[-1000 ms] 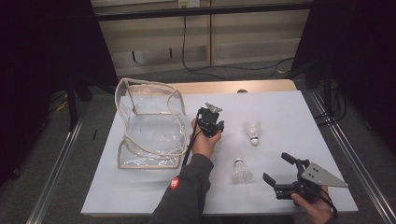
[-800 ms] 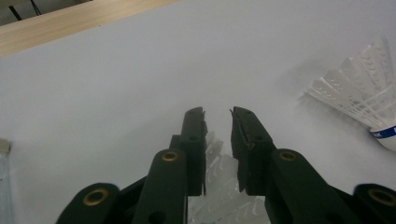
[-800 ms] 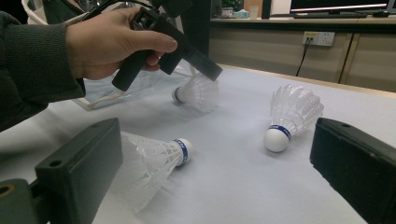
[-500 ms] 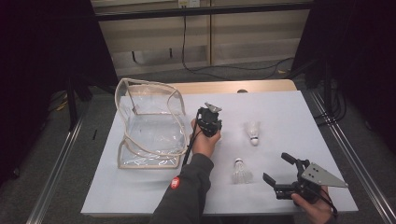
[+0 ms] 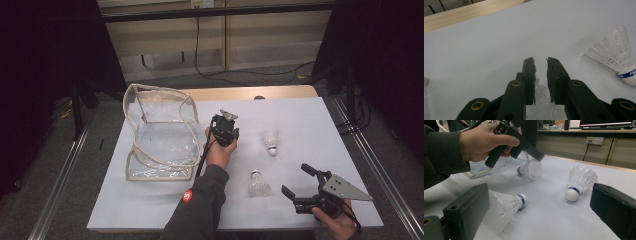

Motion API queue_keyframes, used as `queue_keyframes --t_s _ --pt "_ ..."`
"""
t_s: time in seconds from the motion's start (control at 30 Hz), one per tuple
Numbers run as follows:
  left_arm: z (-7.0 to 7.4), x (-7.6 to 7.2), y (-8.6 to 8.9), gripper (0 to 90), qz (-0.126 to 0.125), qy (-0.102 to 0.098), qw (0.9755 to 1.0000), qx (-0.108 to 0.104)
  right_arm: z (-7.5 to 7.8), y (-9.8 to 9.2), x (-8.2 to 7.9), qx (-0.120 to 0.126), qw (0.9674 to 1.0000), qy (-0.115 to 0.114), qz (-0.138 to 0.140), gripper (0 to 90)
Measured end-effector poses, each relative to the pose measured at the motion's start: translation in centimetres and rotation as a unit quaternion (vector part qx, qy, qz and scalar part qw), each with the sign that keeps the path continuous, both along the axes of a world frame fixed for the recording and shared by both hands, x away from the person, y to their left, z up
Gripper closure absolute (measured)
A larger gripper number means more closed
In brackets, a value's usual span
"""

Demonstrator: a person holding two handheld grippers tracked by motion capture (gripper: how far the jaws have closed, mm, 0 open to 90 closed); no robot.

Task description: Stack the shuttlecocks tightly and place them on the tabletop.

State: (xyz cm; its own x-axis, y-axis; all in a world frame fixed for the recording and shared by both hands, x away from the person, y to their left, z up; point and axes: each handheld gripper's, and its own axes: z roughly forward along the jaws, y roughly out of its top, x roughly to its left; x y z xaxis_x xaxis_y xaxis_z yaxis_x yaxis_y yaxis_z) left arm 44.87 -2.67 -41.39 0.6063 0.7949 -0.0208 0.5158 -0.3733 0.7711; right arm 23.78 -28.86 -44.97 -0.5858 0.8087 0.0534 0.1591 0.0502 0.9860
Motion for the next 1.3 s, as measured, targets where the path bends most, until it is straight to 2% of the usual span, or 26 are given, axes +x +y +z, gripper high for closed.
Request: queue_keyframes --t_s 0.17,0.27,0.33,0.43,0.73,0.77,0.87,1.0,1.1,1.17,1.3 --pt "0.2 -0.1 0.0 73.5 -0.002 0.000 1.0000 -0.004 0.0 0.0 0.0 0.000 1.0000 0.000 0.000 1.9" --pt "0.4 -0.1 0.0 70.8 0.000 -0.006 1.0000 -0.007 0.0 0.0 0.0 0.000 1.0000 -0.001 0.000 1.9" --pt "0.5 -0.2 0.0 68.4 -0.002 -0.007 1.0000 -0.003 0.0 0.0 0.0 0.000 1.0000 0.000 0.000 1.9" --pt "0.7 -0.3 0.0 64.4 0.002 -0.009 0.9999 -0.011 0.0 0.0 0.0 0.000 1.0000 -0.001 0.000 1.9" --pt "1.5 -1.1 0.1 51.3 -0.017 0.010 0.9992 -0.035 0.0 0.0 0.0 0.000 1.0000 0.000 -0.001 1.9" --pt "1.6 -1.2 0.1 50.0 -0.015 0.011 0.9989 -0.043 0.0 0.0 0.0 -0.001 1.0000 -0.001 -0.001 1.9" --pt "1.8 -1.3 0.3 46.2 -0.015 0.010 0.9990 -0.040 0.1 0.0 0.0 -0.001 1.0000 -0.003 0.000 1.9" --pt "1.8 -1.1 0.8 43.6 0.001 0.014 0.9991 -0.041 0.1 0.0 0.0 -0.001 1.0000 -0.003 -0.001 1.9" --pt "1.9 -1.4 0.7 39.0 -0.004 0.024 0.9988 -0.042 0.1 0.0 -0.1 -0.003 1.0000 -0.003 0.001 1.9" --pt "2.0 -1.7 0.6 37.2 -0.016 0.031 0.9985 -0.042 0.0 0.0 -0.1 -0.001 1.0000 -0.001 -0.001 1.9" --pt "1.8 -2.3 0.4 31.5 -0.026 0.043 0.9974 -0.052 0.1 -0.1 -0.1 0.000 1.0000 0.000 -0.003 1.9"
